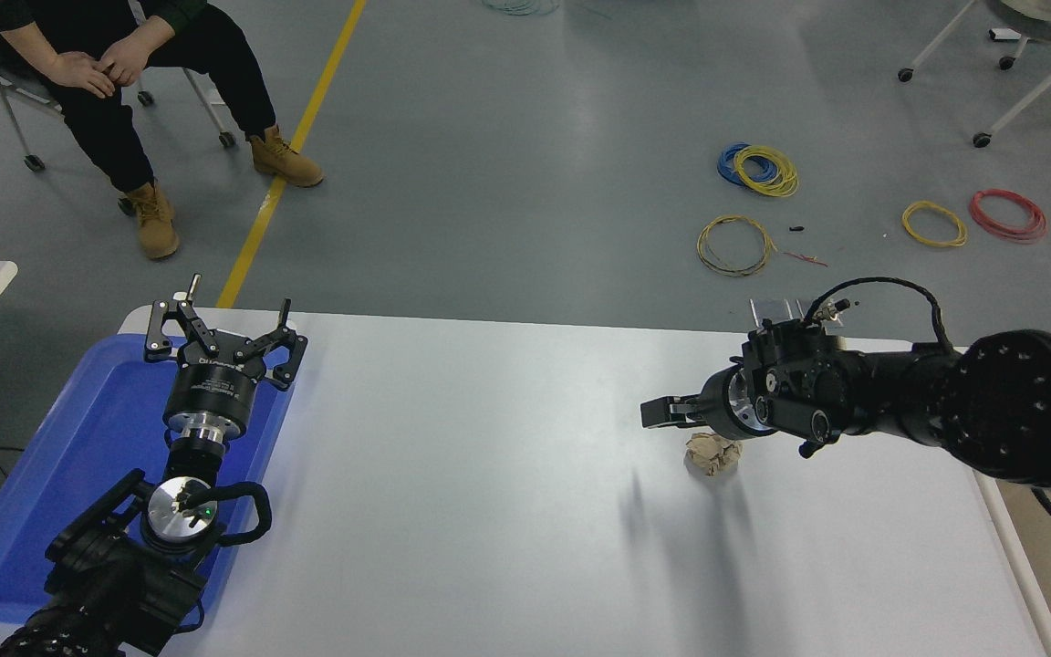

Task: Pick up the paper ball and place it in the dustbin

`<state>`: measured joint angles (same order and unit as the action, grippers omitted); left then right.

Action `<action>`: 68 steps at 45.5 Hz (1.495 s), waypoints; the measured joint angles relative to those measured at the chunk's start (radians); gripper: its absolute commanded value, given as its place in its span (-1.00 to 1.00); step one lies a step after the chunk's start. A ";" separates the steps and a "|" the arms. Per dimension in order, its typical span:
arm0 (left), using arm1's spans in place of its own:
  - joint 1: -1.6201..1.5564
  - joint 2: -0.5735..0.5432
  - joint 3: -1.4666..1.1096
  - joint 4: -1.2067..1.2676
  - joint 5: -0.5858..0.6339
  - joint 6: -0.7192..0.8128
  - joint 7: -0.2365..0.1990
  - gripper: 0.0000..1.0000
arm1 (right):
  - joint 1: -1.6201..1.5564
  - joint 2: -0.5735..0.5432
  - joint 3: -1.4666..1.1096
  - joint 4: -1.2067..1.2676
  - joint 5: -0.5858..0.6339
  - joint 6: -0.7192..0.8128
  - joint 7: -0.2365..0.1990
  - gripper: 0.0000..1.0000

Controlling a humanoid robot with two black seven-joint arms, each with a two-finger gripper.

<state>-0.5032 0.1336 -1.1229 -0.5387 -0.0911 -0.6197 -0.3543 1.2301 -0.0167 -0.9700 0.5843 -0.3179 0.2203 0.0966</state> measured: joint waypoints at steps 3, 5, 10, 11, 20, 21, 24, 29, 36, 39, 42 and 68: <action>0.000 0.000 0.000 0.000 0.000 0.000 0.000 1.00 | -0.007 0.000 0.000 -0.011 -0.001 -0.002 0.000 1.00; 0.000 0.000 0.000 0.000 0.000 0.000 0.000 1.00 | -0.013 0.001 0.000 -0.018 -0.001 -0.002 0.000 1.00; 0.000 0.000 0.000 0.000 0.000 0.000 0.000 1.00 | -0.025 0.002 0.000 -0.030 -0.002 -0.004 0.000 1.00; 0.000 0.000 0.000 0.000 0.000 0.000 0.000 1.00 | -0.027 0.002 0.000 -0.031 -0.002 -0.005 0.000 1.00; 0.000 0.000 0.000 0.000 0.000 0.000 0.000 1.00 | -0.047 0.002 0.001 -0.052 -0.004 -0.007 0.000 1.00; 0.000 0.000 0.000 0.000 0.000 0.000 0.000 1.00 | -0.049 0.002 0.000 -0.055 -0.004 -0.007 0.000 1.00; 0.000 0.000 0.000 0.000 0.000 0.000 0.000 1.00 | -0.056 0.002 0.000 -0.063 -0.004 -0.008 0.000 1.00; 0.000 0.000 0.000 0.000 0.001 0.000 0.000 1.00 | -0.068 0.003 0.000 -0.074 -0.004 -0.008 0.001 1.00; 0.000 0.000 0.000 0.000 0.001 0.000 0.000 1.00 | -0.084 0.003 -0.003 -0.083 -0.005 -0.013 0.002 1.00; 0.000 0.000 0.000 0.000 0.000 0.000 0.000 1.00 | -0.089 0.003 -0.004 -0.085 -0.006 -0.015 0.002 1.00; 0.000 0.000 0.000 0.000 0.000 0.000 0.000 1.00 | -0.094 0.002 -0.006 -0.086 -0.008 -0.018 0.002 1.00; 0.000 0.000 0.000 0.000 0.000 0.000 0.000 1.00 | -0.121 0.008 -0.011 -0.074 -0.056 -0.025 0.007 0.57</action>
<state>-0.5031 0.1334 -1.1229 -0.5387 -0.0906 -0.6197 -0.3543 1.1095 -0.0092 -0.9806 0.5102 -0.3741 0.1951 0.1039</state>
